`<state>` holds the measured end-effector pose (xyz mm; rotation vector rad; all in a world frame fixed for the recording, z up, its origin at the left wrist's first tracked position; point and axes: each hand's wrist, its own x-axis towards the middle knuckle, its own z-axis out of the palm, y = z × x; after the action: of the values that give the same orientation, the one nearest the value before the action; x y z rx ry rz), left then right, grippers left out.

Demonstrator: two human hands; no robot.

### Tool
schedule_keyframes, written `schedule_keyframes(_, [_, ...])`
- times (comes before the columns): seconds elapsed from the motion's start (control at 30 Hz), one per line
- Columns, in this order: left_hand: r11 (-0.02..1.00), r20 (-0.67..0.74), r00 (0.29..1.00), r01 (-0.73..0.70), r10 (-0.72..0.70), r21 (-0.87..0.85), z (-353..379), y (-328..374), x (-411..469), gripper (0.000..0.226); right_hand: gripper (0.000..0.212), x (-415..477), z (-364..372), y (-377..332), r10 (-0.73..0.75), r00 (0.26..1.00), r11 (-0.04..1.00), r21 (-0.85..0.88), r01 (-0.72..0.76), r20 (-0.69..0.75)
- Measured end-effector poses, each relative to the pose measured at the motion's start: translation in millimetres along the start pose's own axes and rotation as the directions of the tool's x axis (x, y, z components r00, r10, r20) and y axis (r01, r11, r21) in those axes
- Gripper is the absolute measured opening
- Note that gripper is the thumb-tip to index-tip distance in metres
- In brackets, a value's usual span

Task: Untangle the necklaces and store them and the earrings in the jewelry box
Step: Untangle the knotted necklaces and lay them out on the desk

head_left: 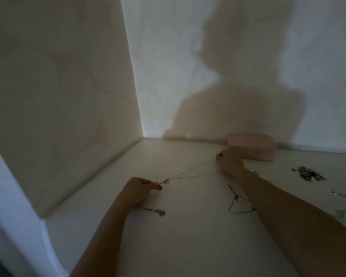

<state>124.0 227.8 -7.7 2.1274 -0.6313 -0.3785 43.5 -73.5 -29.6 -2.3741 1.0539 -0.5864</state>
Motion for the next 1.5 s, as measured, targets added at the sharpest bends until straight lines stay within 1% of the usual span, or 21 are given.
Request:
schedule_keyframes(0.1, [0.999, -0.026, 1.000, 0.004, -0.003, 0.037, 2.5, 1.5, 2.3, 0.013, 0.027, -0.2, 6.6, -4.6, -0.030, 0.999, 0.999, -0.020, 0.030, -0.017])
schedule_keyframes(0.17, [0.998, -0.048, 0.997, 0.061, -0.061, 0.002, 2.9, 3.1, 6.5, 0.009, 0.026, -1.1, 8.8, -8.3, -0.047, 0.999, 0.998, -0.046, 0.045, -0.029])
schedule_keyframes(0.27, [0.961, -0.117, 0.968, 0.199, -0.224, -0.192, 3.2, -1.5, 16.7, 0.034, 0.025, -2.2, 9.7, -12.1, -0.072, 0.996, 0.993, -0.096, 0.066, -0.053])
schedule_keyframes(0.33, [0.947, -0.186, 0.947, 0.217, -0.263, -0.236, 1.0, -5.5, 20.2, 0.039, 0.026, -1.3, 11.5, -11.0, -0.055, 0.996, 0.993, -0.106, 0.047, -0.068])
schedule_keyframes(0.43, [0.973, -0.269, 0.936, 0.201, -0.226, -0.117, -3.3, -8.0, 18.6, 0.033, 0.027, -3.0, 12.9, -8.5, -0.057, 0.995, 0.992, -0.121, 0.046, -0.085])
schedule_keyframes(0.53, [0.993, -0.282, 0.952, 0.108, -0.115, -0.043, -4.3, -5.4, 12.6, 0.030, 0.027, -5.0, 12.9, -6.5, -0.073, 0.992, 0.991, -0.116, 0.062, -0.101])
schedule_keyframes(0.63, [0.996, -0.279, 0.960, 0.004, -0.028, -0.086, -2.9, 0.1, 5.6, 0.029, 0.026, 1.1, 12.5, -1.8, -0.015, 0.997, 0.999, -0.031, 0.013, -0.079])
schedule_keyframes(0.67, [0.991, -0.272, 0.962, -0.020, -0.016, -0.129, -2.5, 0.1, 5.6, 0.027, 0.024, 3.7, 10.8, -0.9, 0.004, 0.998, 1.000, 0.021, -0.003, -0.065])
schedule_keyframes(0.73, [0.958, -0.224, 0.974, -0.032, -0.034, -0.284, -2.3, 1.6, 5.1, 0.025, 0.020, 6.1, 5.4, -3.7, 0.013, 0.998, 0.985, 0.172, -0.003, -0.057])
schedule_keyframes(0.77, [0.920, -0.183, 0.982, -0.022, -0.054, -0.390, -2.0, 4.4, 4.5, 0.026, 0.019, 4.0, 0.1, -7.1, 0.026, 0.999, 0.957, 0.290, -0.011, -0.047])
schedule_keyframes(0.83, [0.805, -0.098, 0.990, 0.020, -0.097, -0.594, -1.2, 11.6, 3.5, 0.029, 0.021, -0.8, -13.0, -11.6, 0.085, 0.995, 0.856, 0.515, -0.051, -0.043])
schedule_keyframes(0.9, [0.695, -0.038, 0.992, 0.057, -0.120, -0.717, -1.2, 17.9, 1.7, 0.030, 0.023, 0.8, -23.8, -10.5, 0.145, 0.989, 0.799, 0.593, -0.098, -0.032])
schedule_keyframes(0.97, [0.671, -0.009, 0.997, 0.042, -0.073, -0.741, -1.5, 18.5, 0.0, 0.029, 0.020, 3.0, -31.7, -8.6, 0.156, 0.988, 0.728, 0.678, -0.103, -0.018])
schedule_keyframes(1.03, [0.697, 0.015, 0.999, 0.030, -0.028, -0.716, -2.0, 16.5, -1.4, 0.029, 0.014, -0.9, -39.6, -11.9, 0.134, 0.991, 0.651, 0.753, -0.093, 0.006])
schedule_keyframes(1.13, [0.758, 0.021, 1.000, -0.004, 0.023, -0.652, -1.7, 14.0, -3.6, 0.028, 0.015, -14.4, -52.1, -25.3, 0.030, 0.998, 0.541, 0.839, -0.063, 0.055])
schedule_keyframes(1.2, [0.769, 0.010, 0.997, -0.051, 0.075, -0.637, -1.4, 16.2, -7.1, 0.027, 0.013, -26.5, -58.6, -36.7, -0.043, 0.996, 0.504, 0.862, -0.046, 0.078])
schedule_keyframes(1.23, [0.772, 0.004, 0.995, -0.072, 0.096, -0.631, -1.5, 17.5, -9.0, 0.027, 0.013, -34.5, -59.9, -42.0, -0.083, 0.993, 0.514, 0.857, -0.033, 0.088])
schedule_keyframes(1.3, [0.772, 0.004, 0.993, -0.086, 0.115, -0.630, -1.1, 18.9, -11.9, 0.025, 0.013, -52.6, -55.8, -49.7, -0.160, 0.980, 0.577, 0.817, -0.006, 0.120])
schedule_keyframes(1.4, [0.722, 0.060, 0.993, -0.035, 0.105, -0.691, -1.8, 23.7, -16.4, 0.024, 0.013, -81.9, -41.3, -53.8, -0.287, 0.941, 0.704, 0.705, 0.082, 0.177])
schedule_keyframes(1.47, [0.711, 0.097, 0.991, 0.000, 0.096, -0.704, -3.0, 28.7, -21.5, 0.024, 0.011, -99.1, -35.0, -51.6, -0.342, 0.910, 0.754, 0.647, 0.116, 0.234])
schedule_keyframes(1.5, [0.707, 0.107, 0.990, 0.011, 0.091, -0.707, -4.1, 31.3, -24.9, 0.024, 0.012, -106.9, -35.2, -50.0, -0.350, 0.893, 0.765, 0.637, 0.097, 0.284])
